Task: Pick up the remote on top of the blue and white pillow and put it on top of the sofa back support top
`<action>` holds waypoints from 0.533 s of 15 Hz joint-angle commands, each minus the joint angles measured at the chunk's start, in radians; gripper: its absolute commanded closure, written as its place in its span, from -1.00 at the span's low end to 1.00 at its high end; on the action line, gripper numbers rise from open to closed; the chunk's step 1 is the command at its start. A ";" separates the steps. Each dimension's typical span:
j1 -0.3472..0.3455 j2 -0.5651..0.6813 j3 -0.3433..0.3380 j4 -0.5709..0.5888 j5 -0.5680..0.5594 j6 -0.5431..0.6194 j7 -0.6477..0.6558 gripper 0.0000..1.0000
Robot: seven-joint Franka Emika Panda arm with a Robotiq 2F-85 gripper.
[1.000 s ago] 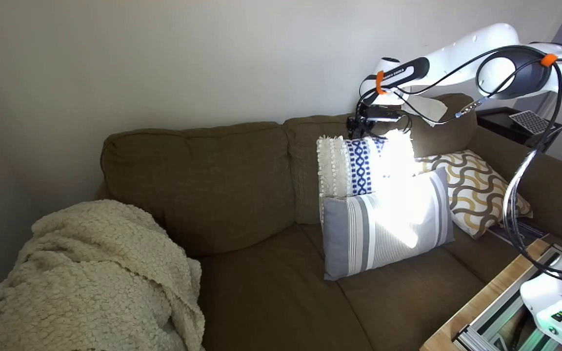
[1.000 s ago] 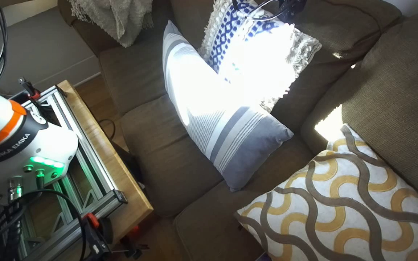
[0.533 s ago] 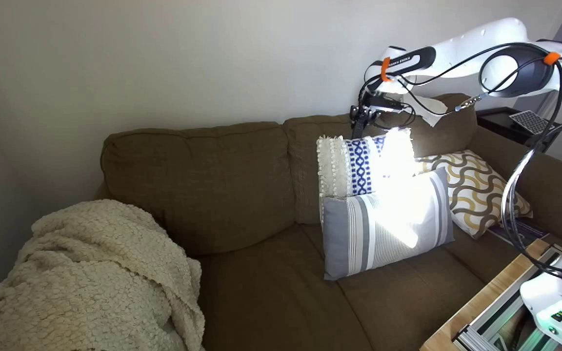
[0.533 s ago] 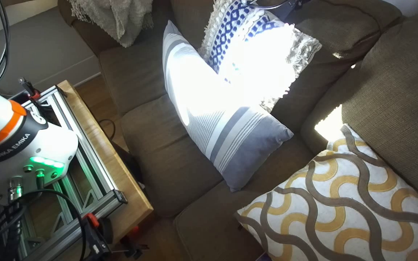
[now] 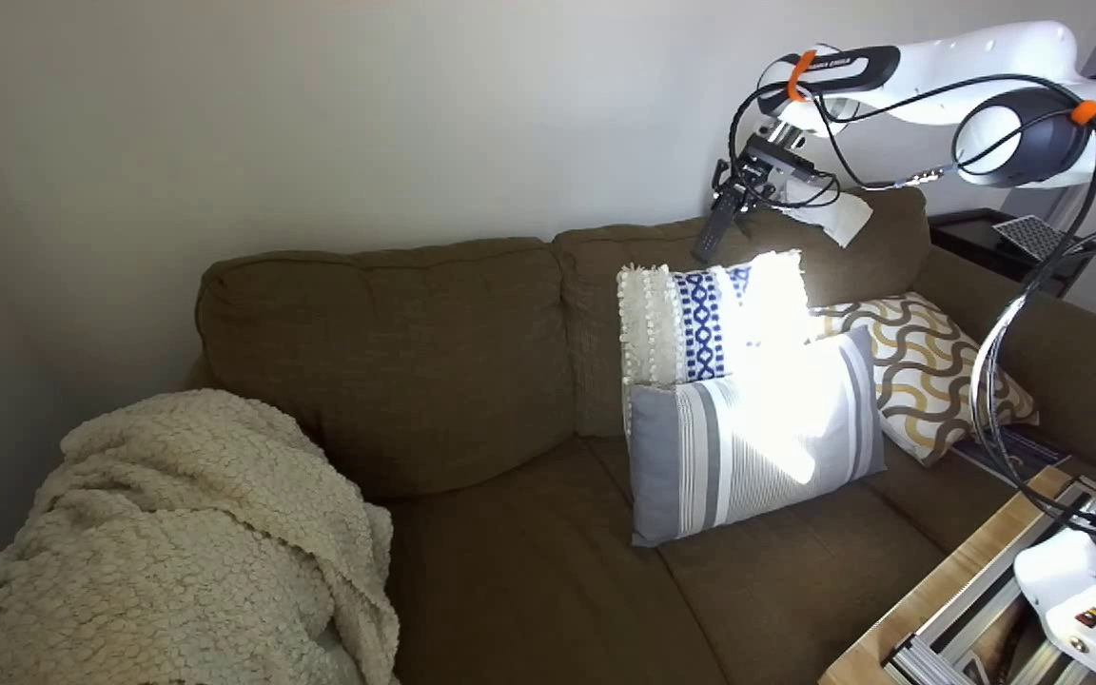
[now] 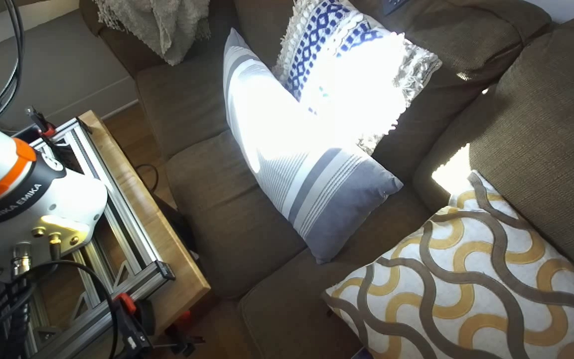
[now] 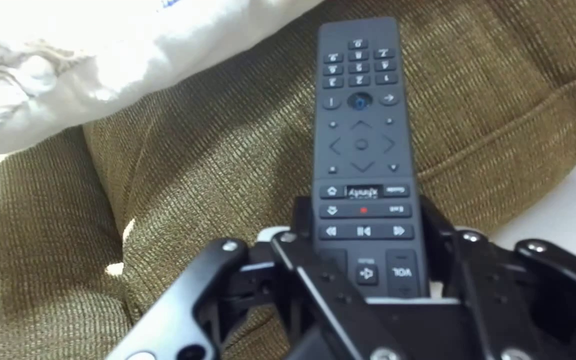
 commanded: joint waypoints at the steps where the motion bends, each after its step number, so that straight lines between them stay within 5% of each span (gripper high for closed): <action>1: -0.067 0.072 0.028 0.117 0.078 -0.080 0.101 0.48; 2: -0.030 0.015 0.003 0.033 0.036 -0.035 0.049 -0.02; 8: -0.053 0.049 0.015 0.070 0.056 -0.047 0.084 -0.02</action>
